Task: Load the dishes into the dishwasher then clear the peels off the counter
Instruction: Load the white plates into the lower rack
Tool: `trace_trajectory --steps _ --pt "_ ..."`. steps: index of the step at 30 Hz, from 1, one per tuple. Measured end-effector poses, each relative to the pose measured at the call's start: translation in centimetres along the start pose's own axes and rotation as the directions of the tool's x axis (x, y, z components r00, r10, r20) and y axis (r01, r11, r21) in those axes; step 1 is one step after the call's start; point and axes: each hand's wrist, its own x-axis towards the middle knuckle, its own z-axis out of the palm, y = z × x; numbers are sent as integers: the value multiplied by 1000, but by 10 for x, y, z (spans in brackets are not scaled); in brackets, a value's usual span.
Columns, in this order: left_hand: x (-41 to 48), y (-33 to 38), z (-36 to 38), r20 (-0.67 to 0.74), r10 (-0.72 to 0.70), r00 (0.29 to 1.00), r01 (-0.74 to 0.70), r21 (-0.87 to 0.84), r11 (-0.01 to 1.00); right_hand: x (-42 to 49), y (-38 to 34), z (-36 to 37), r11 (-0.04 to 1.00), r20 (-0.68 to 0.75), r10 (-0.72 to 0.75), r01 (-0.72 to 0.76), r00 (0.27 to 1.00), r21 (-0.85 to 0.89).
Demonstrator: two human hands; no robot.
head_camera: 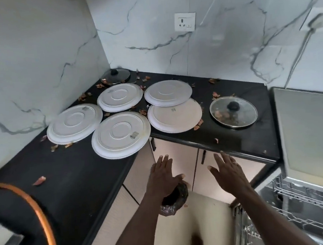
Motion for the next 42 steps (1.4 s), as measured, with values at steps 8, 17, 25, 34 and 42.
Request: trace_trajectory --steps 8,17,25,34,42 --pt "114 14 -36 -37 44 998 -44 -2 999 93 25 -28 989 -52 108 -102 993 106" --pt "205 52 -44 -60 107 992 -108 -15 994 172 73 -63 979 -75 166 -155 983 131" --pt "268 83 -34 -18 203 979 -204 -76 976 228 74 -81 898 -59 354 -322 933 301" --pt "334 51 -45 19 192 981 -190 -77 979 266 45 -69 933 -195 309 -257 931 250" --pt "373 -23 -65 -101 30 994 -45 -146 988 318 -10 -58 968 -65 185 -170 981 185"
